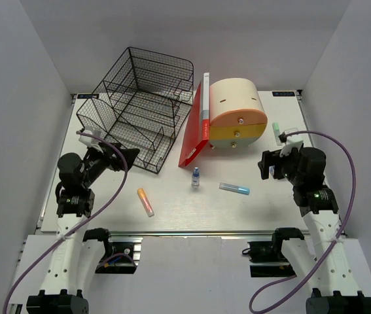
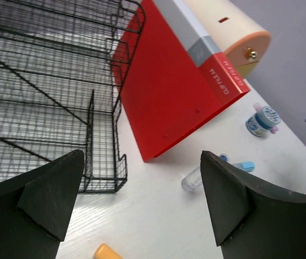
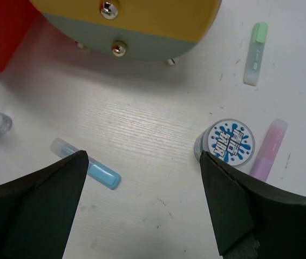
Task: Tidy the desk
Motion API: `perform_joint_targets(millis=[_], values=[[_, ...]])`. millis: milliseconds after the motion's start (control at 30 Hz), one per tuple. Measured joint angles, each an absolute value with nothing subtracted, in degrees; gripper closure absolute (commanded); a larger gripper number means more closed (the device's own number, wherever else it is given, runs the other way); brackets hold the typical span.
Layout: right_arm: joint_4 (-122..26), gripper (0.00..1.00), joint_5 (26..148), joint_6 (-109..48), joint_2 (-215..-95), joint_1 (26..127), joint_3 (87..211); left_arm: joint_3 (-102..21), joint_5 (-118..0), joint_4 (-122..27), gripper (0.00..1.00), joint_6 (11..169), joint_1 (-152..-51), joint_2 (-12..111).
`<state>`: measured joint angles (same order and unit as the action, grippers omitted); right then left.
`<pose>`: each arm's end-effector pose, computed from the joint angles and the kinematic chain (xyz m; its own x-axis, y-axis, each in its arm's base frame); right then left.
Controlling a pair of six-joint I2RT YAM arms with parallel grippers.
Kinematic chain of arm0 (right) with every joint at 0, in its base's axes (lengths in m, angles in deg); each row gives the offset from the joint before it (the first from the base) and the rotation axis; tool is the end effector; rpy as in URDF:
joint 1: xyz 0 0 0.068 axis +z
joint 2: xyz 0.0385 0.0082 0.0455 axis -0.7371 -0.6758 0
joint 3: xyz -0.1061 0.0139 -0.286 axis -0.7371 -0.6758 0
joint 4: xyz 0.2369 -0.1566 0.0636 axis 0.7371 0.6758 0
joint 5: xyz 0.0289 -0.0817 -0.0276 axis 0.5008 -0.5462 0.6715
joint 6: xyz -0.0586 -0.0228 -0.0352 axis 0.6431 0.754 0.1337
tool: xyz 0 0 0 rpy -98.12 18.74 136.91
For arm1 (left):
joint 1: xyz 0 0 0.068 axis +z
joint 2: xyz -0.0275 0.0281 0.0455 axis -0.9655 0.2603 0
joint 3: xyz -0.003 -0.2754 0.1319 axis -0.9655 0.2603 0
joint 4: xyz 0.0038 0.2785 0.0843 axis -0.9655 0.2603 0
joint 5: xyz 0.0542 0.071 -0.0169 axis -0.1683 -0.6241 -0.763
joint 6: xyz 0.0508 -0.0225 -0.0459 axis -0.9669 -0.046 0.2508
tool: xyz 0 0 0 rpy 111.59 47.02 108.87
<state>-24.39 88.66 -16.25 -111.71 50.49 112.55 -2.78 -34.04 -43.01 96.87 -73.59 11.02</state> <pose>0.1811 0.0189 0.3121 -0.3547 -0.1475 -0.9233 -0.2452 0.9676 -0.0604 0.1867 -0.0282 0.3268 -0.2530 -0.2644 -0.9306 0.4694 0.8076 -0.3571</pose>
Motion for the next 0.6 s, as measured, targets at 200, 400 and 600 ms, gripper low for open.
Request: perform_joint_targets(millis=[200, 400, 600], values=[[-19.6, 0.11, 95.6, -7.7, -113.8, 50.5, 115.5, -1.6, -30.0, -48.1, 0.02, 100.5, -73.6, 15.1], [-14.7, 0.11, 97.8, -1.3, -114.2, 50.6, 117.7, -3.4, -28.5, -47.4, 0.07, 103.5, -76.4, 21.1], [-14.1, 0.11, 96.7, 0.2, -115.4, 50.6, 118.7, -11.0, -29.5, -46.4, 0.38, 106.1, -83.8, 24.4]])
